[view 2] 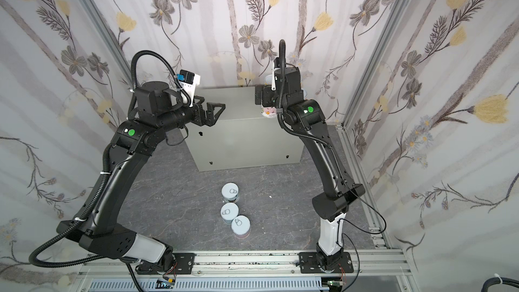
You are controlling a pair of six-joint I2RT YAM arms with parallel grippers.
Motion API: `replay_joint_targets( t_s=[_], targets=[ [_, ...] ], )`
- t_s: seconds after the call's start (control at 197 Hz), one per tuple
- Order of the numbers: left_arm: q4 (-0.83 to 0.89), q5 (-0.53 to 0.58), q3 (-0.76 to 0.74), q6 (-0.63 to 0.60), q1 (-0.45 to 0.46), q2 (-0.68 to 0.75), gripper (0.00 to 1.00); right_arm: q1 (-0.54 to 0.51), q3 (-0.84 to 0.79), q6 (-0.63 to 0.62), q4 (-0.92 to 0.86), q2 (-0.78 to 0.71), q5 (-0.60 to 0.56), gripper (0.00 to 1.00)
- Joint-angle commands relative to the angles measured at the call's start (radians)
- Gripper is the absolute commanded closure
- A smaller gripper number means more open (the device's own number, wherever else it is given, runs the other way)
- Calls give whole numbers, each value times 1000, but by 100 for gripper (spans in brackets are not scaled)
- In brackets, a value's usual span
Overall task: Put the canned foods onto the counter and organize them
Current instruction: 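Lower the pink can onto the cabinet top beside the orange can, release, then reach the left gripper to the pink can while the right arm retracts sideways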
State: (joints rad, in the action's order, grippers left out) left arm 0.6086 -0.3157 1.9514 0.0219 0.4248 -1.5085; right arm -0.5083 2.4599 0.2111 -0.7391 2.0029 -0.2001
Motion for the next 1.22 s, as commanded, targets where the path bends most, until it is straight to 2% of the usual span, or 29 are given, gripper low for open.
replay_joint_targets(
  t_s=[0.0, 0.172, 0.259, 0.538, 0.766, 0.974, 1.212],
  targets=[
    [-17, -75, 17, -23, 12, -27, 0, 32, 5, 58, 91, -75, 35, 0],
    [-60, -83, 47, -23, 69, -99, 0, 106, -2, 112, -13, -164, 75, 0],
    [-81, -57, 76, -37, 115, -147, 0, 119, -40, 98, -69, -211, 54, 0],
    [-223, 33, 76, -22, 187, -249, 2, 212, -454, 119, -6, -525, 47, 0],
    [-275, 24, 128, -47, 224, -343, 4, 316, -645, 128, -3, -692, 91, 0],
    [-304, 79, 202, -50, 246, -427, 4, 388, -704, 113, -25, -763, 137, 0],
    [-287, 102, 305, -61, 249, -512, 8, 430, -716, 87, -41, -788, 158, 0]
  ],
)
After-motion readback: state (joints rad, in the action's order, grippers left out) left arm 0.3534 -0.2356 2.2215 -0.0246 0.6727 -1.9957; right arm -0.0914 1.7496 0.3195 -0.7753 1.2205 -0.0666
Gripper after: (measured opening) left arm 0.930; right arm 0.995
